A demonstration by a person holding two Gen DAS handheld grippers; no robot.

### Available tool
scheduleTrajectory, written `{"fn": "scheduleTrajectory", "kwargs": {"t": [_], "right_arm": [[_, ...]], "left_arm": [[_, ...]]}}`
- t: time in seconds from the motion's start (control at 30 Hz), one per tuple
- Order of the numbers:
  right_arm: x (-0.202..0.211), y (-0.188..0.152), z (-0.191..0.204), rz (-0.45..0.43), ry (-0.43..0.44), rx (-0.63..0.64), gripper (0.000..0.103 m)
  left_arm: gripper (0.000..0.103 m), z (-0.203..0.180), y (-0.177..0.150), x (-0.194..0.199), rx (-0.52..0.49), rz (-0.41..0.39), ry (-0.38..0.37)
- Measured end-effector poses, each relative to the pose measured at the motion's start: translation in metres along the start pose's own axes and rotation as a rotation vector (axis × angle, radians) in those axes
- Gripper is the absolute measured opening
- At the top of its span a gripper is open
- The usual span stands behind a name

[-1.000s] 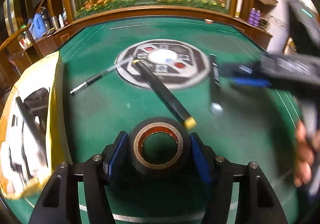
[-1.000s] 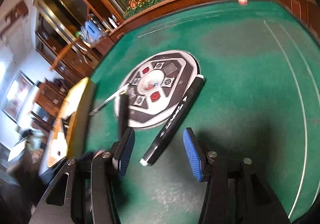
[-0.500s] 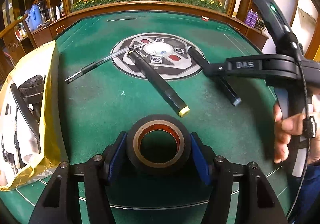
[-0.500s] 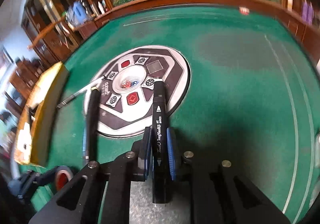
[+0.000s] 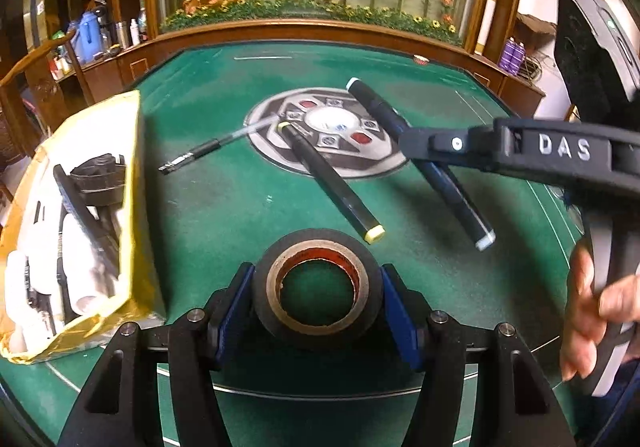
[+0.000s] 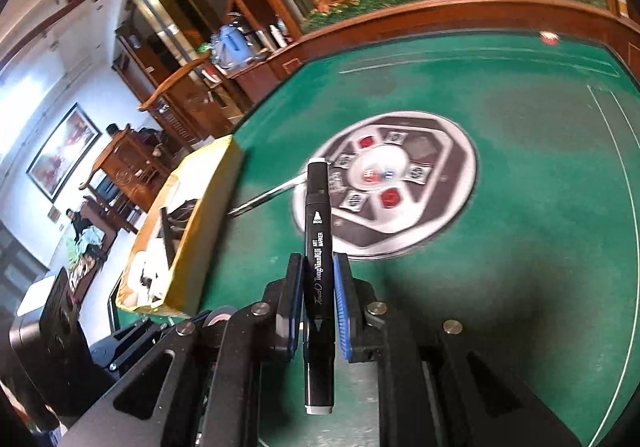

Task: Organize rigid objects
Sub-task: 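Carry the tape roll and marker over the tray, then lower the tape roll and marker into the tray and open both tools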

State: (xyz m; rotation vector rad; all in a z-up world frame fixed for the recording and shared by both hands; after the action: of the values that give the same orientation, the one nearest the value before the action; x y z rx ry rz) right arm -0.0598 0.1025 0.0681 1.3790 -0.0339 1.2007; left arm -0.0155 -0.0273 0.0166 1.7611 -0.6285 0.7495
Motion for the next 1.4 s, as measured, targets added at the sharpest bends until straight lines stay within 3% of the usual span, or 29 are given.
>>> {"fn": "scheduleTrajectory", "kwargs": {"t": [0.4, 0.7, 0.87, 1.1, 1.4], "right_arm": [[-0.001, -0.002, 0.048, -0.020, 0.092, 0.073, 0.014], [-0.013, 0.007, 0.099, -0.023, 0.210, 0.115, 0.014], [-0.038, 0.021, 0.134, 0.022, 0.252, 0.145, 0.014], [-0.085, 0.042, 0.179, 0.067, 0.280, 0.192, 0.014], [-0.145, 0.055, 0.193, 0.150, 0.261, 0.142, 0.014]], "left_arm": [[0.066, 0.037, 0.016, 0.047, 0.072, -0.177, 0.055], [0.066, 0.106, 0.029, 0.074, 0.217, -0.245, 0.107], [0.066, 0.150, 0.039, 0.077, 0.268, -0.274, 0.203], [0.066, 0.199, 0.038, 0.063, 0.366, -0.240, 0.228], [0.066, 0.215, 0.034, 0.046, 0.382, -0.201, 0.218]]}}
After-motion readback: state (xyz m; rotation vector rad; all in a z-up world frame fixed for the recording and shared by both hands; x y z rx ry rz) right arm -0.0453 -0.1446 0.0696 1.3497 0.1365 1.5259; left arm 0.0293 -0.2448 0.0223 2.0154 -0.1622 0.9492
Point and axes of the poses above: each gripper's, at about its wrist camera, not at the fingertips, and x roughly against the way its jaws point, z to its left, y to its top, the point moved 2 cm from there along -x, roughly the way its jaws point, and after that the axes turned 14 degrees about x, right-handed, at the moved point
